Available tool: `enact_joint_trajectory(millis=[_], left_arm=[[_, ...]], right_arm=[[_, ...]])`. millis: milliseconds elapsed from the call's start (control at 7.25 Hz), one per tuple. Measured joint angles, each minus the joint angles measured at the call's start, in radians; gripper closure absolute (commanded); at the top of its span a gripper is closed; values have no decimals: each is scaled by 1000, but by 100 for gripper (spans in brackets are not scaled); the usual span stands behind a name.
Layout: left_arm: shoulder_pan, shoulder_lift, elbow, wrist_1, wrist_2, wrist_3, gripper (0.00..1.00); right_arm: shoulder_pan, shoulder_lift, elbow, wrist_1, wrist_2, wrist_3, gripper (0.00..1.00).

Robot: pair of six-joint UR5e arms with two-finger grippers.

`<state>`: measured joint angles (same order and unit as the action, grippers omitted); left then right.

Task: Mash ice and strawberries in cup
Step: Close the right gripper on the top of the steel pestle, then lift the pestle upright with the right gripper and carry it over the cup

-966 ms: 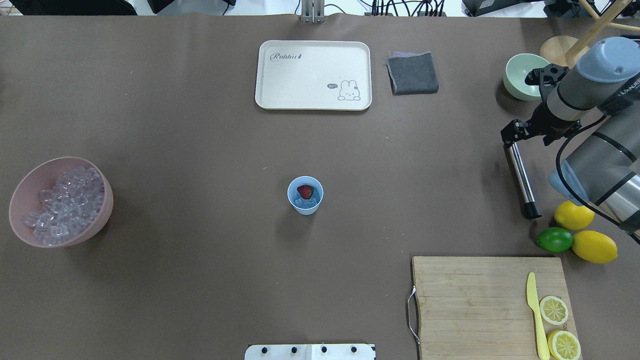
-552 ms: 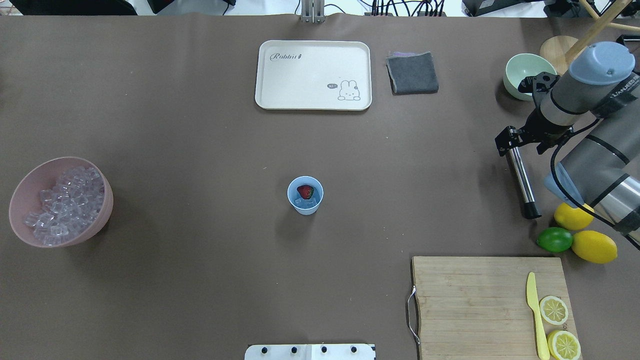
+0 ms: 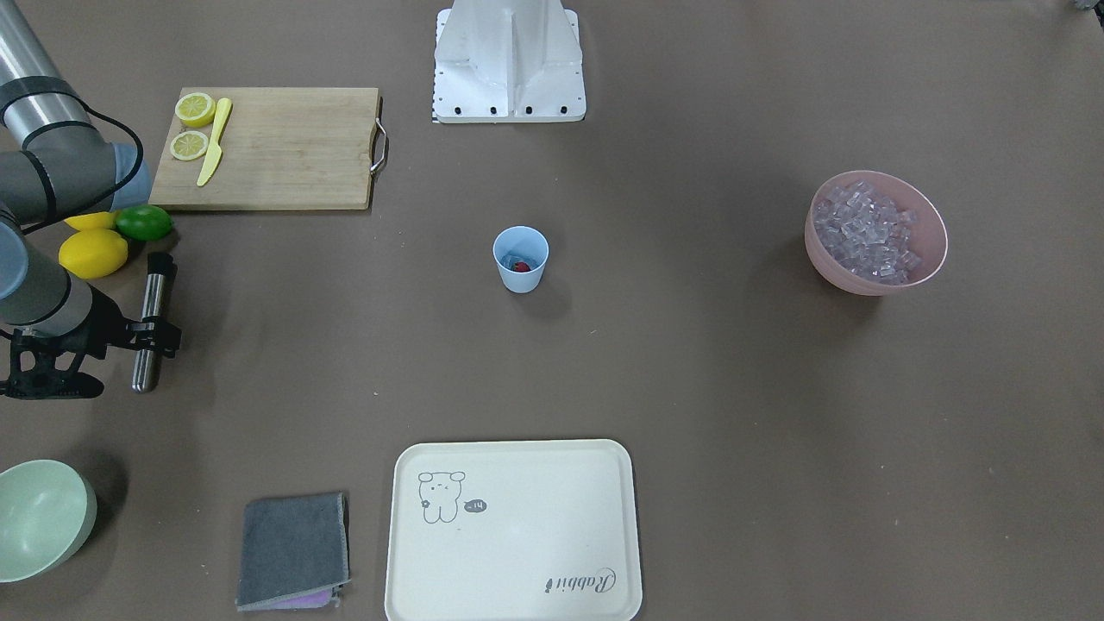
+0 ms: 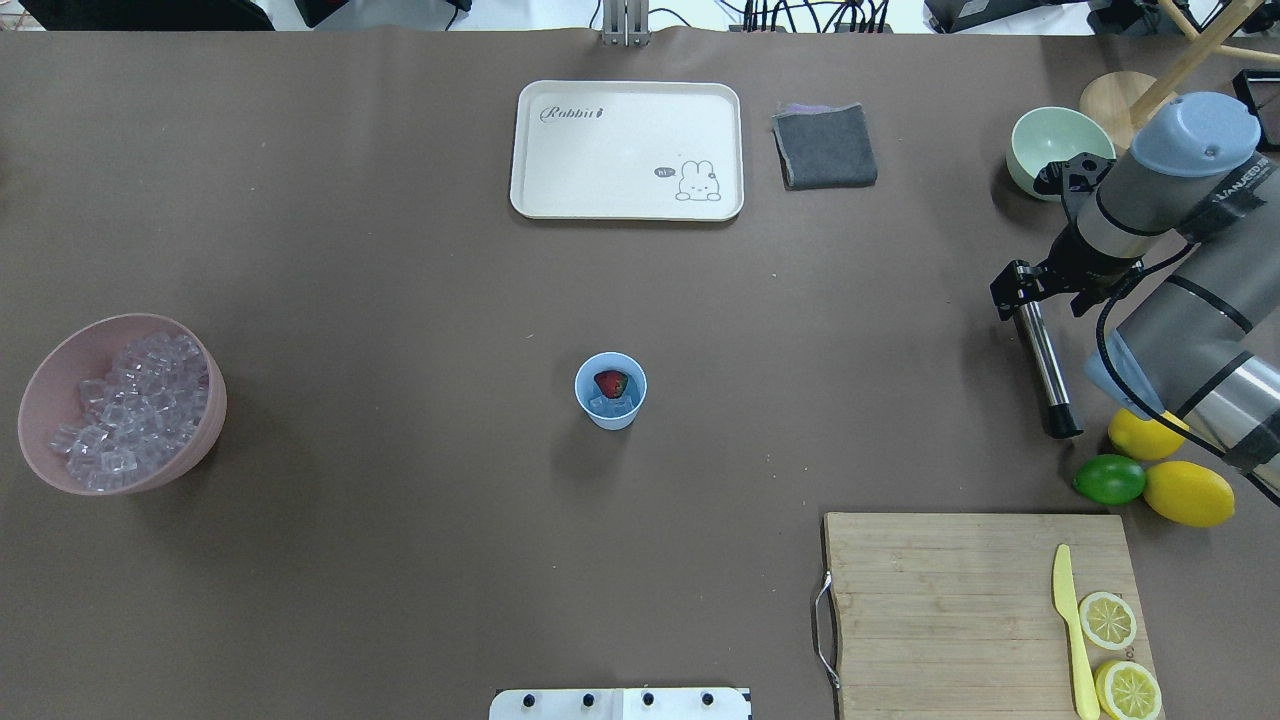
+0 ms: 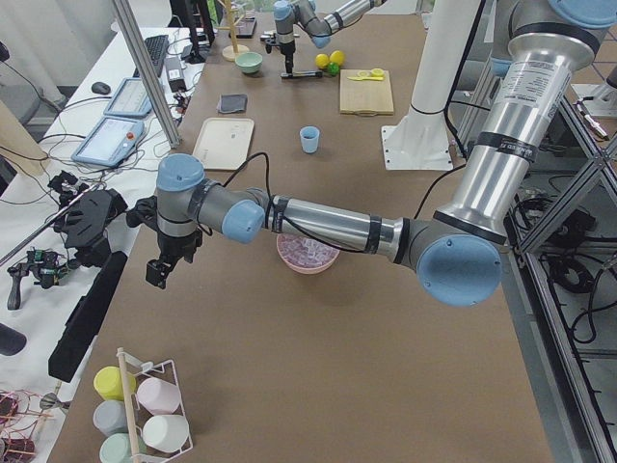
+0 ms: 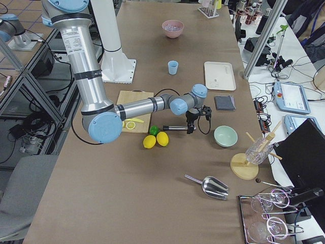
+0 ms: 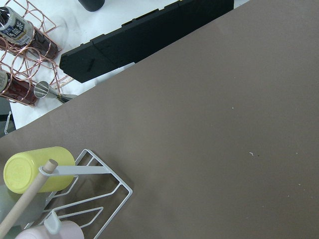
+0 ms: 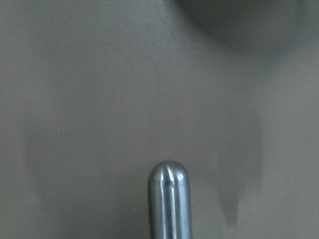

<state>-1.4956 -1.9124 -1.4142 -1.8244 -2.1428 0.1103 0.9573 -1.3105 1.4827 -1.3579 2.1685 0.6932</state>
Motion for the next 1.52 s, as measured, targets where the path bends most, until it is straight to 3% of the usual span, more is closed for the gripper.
enact_joint_trajectory(millis=[138, 276, 414, 1104, 1518], left_arm=[[0, -2, 0, 0, 1, 0, 2], [0, -4, 0, -1, 2, 0, 2], [0, -7, 0, -1, 2, 0, 2], [1, -13, 2, -1, 3, -1, 2], [1, -21, 2, 4, 1, -4, 2]], right_arm=[[-5, 0, -4, 0, -1, 0, 50], [-8, 0, -6, 0, -1, 0, 84], [-9, -1, -6, -1, 0, 0, 100], [13, 11, 5, -1, 1, 1, 100], [70, 63, 67, -1, -12, 11, 100]])
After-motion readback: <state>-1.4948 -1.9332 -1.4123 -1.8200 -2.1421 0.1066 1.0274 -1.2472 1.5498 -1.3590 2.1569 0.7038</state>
